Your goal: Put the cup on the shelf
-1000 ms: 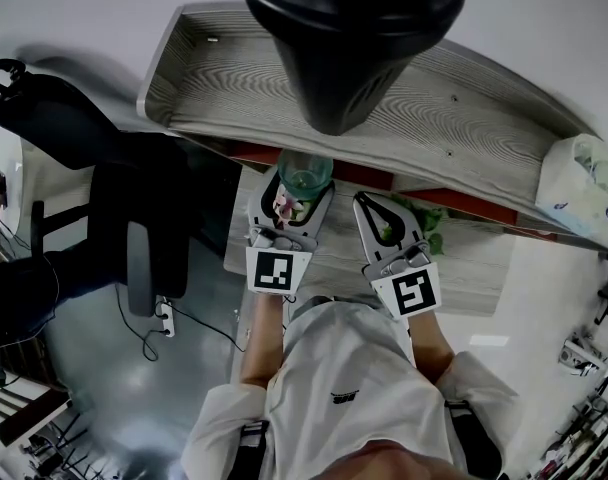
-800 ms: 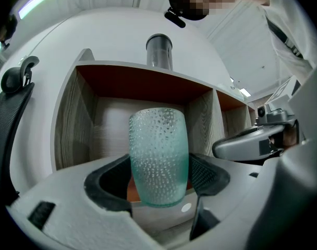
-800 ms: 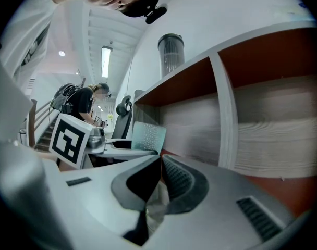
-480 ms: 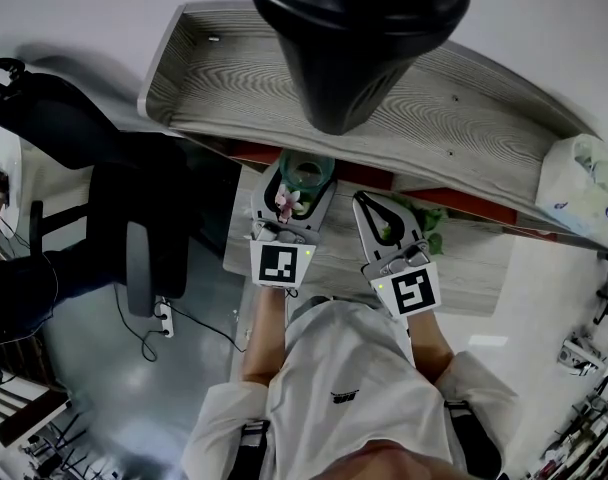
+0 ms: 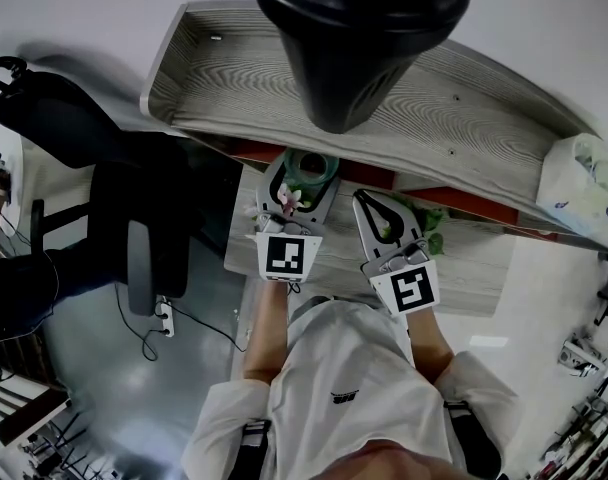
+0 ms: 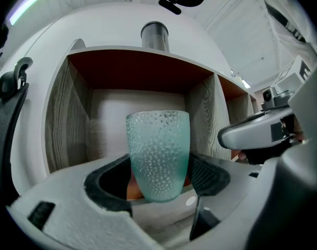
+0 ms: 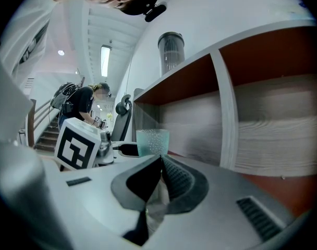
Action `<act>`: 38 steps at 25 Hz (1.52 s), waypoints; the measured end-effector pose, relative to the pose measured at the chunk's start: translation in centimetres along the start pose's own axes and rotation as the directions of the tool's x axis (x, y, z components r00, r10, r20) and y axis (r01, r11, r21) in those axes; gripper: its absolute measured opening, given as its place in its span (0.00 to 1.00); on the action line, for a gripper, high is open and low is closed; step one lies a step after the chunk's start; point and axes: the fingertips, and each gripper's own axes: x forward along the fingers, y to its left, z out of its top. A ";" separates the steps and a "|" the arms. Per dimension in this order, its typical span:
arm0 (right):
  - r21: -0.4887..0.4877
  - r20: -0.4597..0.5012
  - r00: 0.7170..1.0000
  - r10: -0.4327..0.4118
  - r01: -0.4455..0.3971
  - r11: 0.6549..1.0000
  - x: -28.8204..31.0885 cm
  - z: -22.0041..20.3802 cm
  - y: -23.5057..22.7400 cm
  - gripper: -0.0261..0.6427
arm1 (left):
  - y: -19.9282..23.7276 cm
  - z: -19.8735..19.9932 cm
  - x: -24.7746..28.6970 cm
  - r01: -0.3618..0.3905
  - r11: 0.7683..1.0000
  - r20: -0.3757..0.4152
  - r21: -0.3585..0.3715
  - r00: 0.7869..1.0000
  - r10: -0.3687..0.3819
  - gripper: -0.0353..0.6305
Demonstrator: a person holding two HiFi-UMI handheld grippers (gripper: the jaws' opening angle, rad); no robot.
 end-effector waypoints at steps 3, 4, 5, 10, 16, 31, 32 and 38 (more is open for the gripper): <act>0.003 -0.003 1.000 -0.004 0.004 1.000 0.2 -0.1 -0.2 0.08 | 0.0 -0.3 0.3 0.010 1.000 -0.016 0.022 1.000 -0.009 0.59; 0.004 -0.002 1.000 -0.005 0.005 1.000 0.2 -0.1 -0.2 0.08 | 0.0 -0.4 0.4 0.012 1.000 -0.021 0.028 1.000 -0.011 0.59; 0.006 0.000 1.000 -0.006 0.006 1.000 0.2 -0.1 -0.2 0.08 | 0.1 -0.4 0.6 0.012 0.999 -0.027 0.032 1.000 -0.011 0.59; 0.004 -0.003 1.000 -0.004 0.004 1.000 0.2 -0.1 -0.2 0.08 | 0.4 -0.5 1.3 0.003 0.999 -0.053 0.036 0.999 -0.001 0.59; 0.003 -0.001 1.000 -0.010 0.010 1.000 -0.1 -0.1 -0.2 0.08 | 0.5 -0.7 1.7 -0.007 0.999 -0.073 0.039 0.997 0.009 0.59; -0.018 0.009 1.000 -0.014 0.014 1.000 -1.7 0.5 0.1 0.08 | 0.1 -1.5 0.7 -0.005 0.999 -0.101 0.041 0.995 0.009 0.59; -0.019 0.009 1.000 -0.013 0.014 1.000 -1.9 0.5 0.2 0.08 | 0.0 -1.5 0.5 -0.005 0.999 -0.102 0.039 0.995 0.009 0.59; -0.036 0.014 1.000 -0.001 0.001 0.999 -2.6 0.8 1.0 0.08 | 0.0 -1.6 -1.8 -0.033 0.999 -0.097 0.020 0.995 0.035 0.59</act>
